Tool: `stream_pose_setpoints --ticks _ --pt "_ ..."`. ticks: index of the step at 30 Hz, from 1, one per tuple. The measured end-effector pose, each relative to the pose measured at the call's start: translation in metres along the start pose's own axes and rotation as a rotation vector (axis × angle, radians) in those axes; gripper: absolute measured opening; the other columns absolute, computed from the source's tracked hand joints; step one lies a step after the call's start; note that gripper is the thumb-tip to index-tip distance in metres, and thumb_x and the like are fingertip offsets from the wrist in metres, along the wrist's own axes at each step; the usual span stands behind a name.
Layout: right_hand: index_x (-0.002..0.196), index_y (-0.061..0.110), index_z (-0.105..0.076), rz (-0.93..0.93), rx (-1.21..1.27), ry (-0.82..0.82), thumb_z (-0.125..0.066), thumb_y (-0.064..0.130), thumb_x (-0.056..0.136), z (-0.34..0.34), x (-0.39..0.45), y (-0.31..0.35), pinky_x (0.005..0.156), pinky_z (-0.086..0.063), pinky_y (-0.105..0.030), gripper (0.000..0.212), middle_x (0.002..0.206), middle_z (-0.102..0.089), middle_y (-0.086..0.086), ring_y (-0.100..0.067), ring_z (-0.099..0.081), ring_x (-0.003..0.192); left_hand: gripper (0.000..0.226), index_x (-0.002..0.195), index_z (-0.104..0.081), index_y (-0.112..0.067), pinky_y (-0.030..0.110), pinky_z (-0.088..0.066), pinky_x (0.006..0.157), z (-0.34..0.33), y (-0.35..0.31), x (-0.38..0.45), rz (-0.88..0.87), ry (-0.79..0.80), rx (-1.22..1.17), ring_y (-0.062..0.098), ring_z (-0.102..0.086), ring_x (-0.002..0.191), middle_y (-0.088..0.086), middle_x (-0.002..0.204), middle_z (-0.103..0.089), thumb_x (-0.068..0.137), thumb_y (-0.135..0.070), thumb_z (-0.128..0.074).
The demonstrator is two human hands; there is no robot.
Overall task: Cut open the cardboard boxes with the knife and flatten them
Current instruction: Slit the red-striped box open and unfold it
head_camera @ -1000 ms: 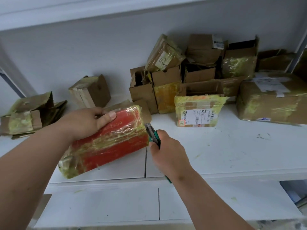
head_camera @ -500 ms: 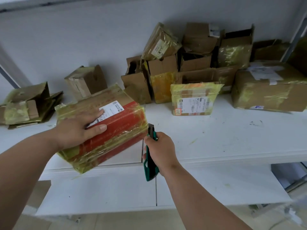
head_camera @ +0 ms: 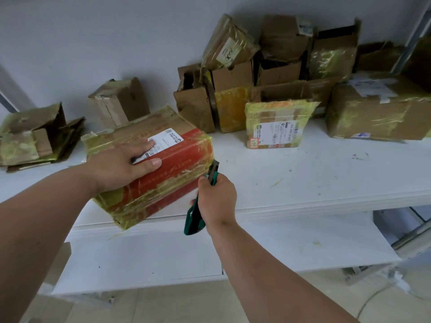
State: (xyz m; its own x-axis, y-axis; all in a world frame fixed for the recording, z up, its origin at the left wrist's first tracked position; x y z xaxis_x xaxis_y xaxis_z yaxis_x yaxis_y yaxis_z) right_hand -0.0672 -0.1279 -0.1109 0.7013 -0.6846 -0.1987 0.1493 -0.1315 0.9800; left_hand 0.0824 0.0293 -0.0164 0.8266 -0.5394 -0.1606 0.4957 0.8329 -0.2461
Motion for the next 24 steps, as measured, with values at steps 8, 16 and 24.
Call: stream_pose_setpoints --ticks 8,16,24 --pt "0.073 0.015 -0.049 -0.036 -0.039 0.016 -0.053 0.015 0.089 -0.036 -0.019 -0.003 0.066 -0.059 -0.054 0.016 0.073 -0.062 -0.013 -0.038 -0.071 0.071 0.083 0.147 -0.025 -0.053 0.048 -0.021 0.118 -0.002 0.001 0.006 -0.049 -0.018 0.022 0.024 -0.025 0.145 -0.022 0.157 -0.023 0.073 -0.089 -0.034" --pt "0.07 0.014 -0.054 -0.045 -0.002 0.07 -0.053 0.014 0.088 -0.065 -0.054 -0.011 0.06 -0.059 -0.054 0.017 0.063 -0.057 -0.004 -0.041 -0.069 0.068 0.084 0.149 -0.026 -0.049 0.051 -0.022 0.117 0.0 -0.004 0.004 -0.065 -0.006 -0.015 0.026 -0.025 0.145 -0.017 0.159 -0.023 0.074 -0.086 -0.037" --pt "0.084 0.005 -0.061 -0.116 0.066 0.26 -0.058 0.01 0.093 -0.078 -0.075 -0.014 0.044 -0.046 -0.026 0.012 0.063 -0.057 -0.008 -0.02 -0.057 0.041 0.095 0.12 -0.054 -0.035 0.042 -0.046 0.103 0.008 0.015 -0.014 -0.085 0.225 -0.428 0.017 -0.057 0.118 -0.011 0.136 -0.054 0.04 -0.082 -0.075"
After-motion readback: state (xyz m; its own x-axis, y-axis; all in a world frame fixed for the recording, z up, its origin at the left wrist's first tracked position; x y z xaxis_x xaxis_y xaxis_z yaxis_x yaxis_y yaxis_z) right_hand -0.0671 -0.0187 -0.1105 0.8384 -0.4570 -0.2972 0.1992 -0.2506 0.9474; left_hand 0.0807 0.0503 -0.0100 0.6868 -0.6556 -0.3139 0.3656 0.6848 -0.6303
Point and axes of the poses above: each hand's wrist, its own x-axis towards the middle knuckle, its own z-axis out of the back of the hand, y = z × x, the point moved 9 cm from there along x, towards the middle knuckle
